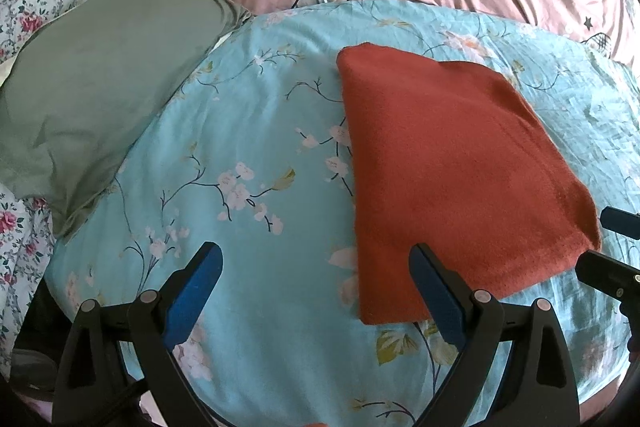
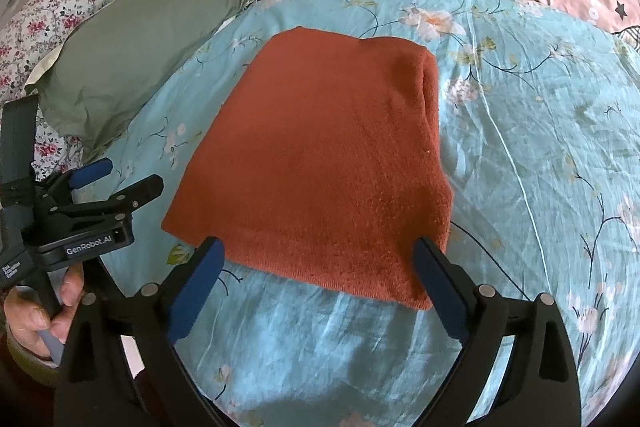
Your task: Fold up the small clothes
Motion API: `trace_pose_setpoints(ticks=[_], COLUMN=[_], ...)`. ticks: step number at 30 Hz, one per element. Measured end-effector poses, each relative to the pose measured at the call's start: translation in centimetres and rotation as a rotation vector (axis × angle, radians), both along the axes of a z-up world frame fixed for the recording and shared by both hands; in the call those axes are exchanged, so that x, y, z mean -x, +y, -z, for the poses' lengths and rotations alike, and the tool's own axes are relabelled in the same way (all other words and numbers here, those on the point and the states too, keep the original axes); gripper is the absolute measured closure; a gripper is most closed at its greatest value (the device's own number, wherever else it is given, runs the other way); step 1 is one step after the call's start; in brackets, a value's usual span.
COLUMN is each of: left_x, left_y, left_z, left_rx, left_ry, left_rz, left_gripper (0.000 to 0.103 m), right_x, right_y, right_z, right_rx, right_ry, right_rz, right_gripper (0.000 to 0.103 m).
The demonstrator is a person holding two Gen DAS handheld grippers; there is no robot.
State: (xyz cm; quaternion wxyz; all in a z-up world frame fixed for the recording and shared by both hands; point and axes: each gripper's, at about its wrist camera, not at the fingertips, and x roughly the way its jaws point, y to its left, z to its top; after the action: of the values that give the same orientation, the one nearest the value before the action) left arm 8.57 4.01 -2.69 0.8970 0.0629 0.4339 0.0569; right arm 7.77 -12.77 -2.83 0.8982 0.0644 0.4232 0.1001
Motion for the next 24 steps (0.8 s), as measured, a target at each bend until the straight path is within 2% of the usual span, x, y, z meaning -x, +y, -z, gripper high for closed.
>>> trace_pose_setpoints(ticks=[15,24], left_x=[0.1,0.2], left_y=[-0.4,0.0], left_z=[-1.0,-1.2], left_rx=[-0.004,0.019], left_ry=[-0.031,-0.042], left_rz=[0.014,0.003], left_gripper=[0.008,0.008], right_x=[-1.8,-1.5], right_y=[-0.3,0.2], right_z=[-1.3,-0.9], right_rx=[0.014,-0.009], right_ry=[-0.02,-0.018], right_rz=[-0.005,0.004], right_gripper=[0.006,0.005])
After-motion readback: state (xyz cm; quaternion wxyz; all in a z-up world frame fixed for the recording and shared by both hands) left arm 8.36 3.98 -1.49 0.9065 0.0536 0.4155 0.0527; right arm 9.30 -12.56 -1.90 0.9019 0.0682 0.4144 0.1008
